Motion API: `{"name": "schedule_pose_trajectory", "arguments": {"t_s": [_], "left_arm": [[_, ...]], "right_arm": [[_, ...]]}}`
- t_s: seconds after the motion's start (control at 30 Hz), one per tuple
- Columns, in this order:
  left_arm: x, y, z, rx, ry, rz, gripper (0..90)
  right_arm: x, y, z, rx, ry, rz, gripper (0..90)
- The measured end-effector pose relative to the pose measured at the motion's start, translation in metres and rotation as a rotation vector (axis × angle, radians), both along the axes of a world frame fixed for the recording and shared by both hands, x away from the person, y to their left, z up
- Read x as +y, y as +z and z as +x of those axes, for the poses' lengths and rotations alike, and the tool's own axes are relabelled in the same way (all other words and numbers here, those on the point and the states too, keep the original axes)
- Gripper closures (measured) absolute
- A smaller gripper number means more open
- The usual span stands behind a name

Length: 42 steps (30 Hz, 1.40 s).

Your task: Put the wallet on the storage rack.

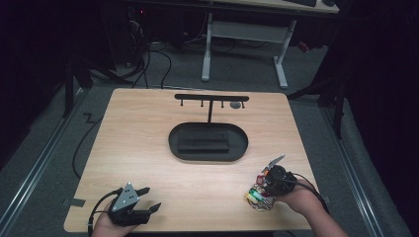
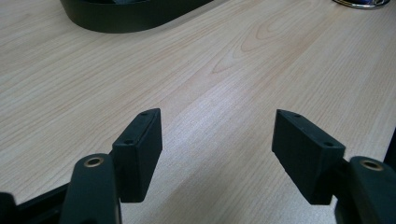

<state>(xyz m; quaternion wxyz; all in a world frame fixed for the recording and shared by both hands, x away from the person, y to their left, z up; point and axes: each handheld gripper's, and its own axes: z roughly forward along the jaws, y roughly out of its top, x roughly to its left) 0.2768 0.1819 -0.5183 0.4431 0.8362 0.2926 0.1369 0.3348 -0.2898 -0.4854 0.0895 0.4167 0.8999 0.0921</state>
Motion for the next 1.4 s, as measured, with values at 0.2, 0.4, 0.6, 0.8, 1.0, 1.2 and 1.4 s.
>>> {"name": "schedule_pose_trajectory", "arguments": {"t_s": [0.2,0.4,0.6,0.8,1.0,1.2,1.4], "left_arm": [[-0.003,0.0,0.0,-0.004,-0.011,0.005,34.0],[-0.003,-0.001,0.0,-0.007,-0.017,0.011,34.0],[-0.003,0.0,-0.001,-0.008,-0.021,0.011,34.1],[-0.004,0.001,-0.002,-0.014,-0.027,0.01,34.1],[-0.003,0.001,-0.003,-0.016,-0.033,0.009,34.3],[-0.002,0.001,-0.003,-0.019,-0.028,0.003,34.2],[-0.001,0.001,-0.001,-0.014,-0.025,-0.006,34.3]], "right_arm": [[0.002,0.001,0.002,0.043,0.034,-0.05,72.5],[0.005,0.001,0.003,0.109,0.057,-0.111,74.1],[0.003,-0.001,0.006,0.145,0.016,-0.085,75.2],[0.004,-0.001,0.012,0.198,0.003,-0.072,78.4],[0.005,-0.001,0.014,0.203,0.057,-0.091,86.0],[0.011,0.002,0.012,0.19,0.1,-0.134,86.4],[0.014,0.032,0.01,0.151,0.105,-0.105,87.1]]}}
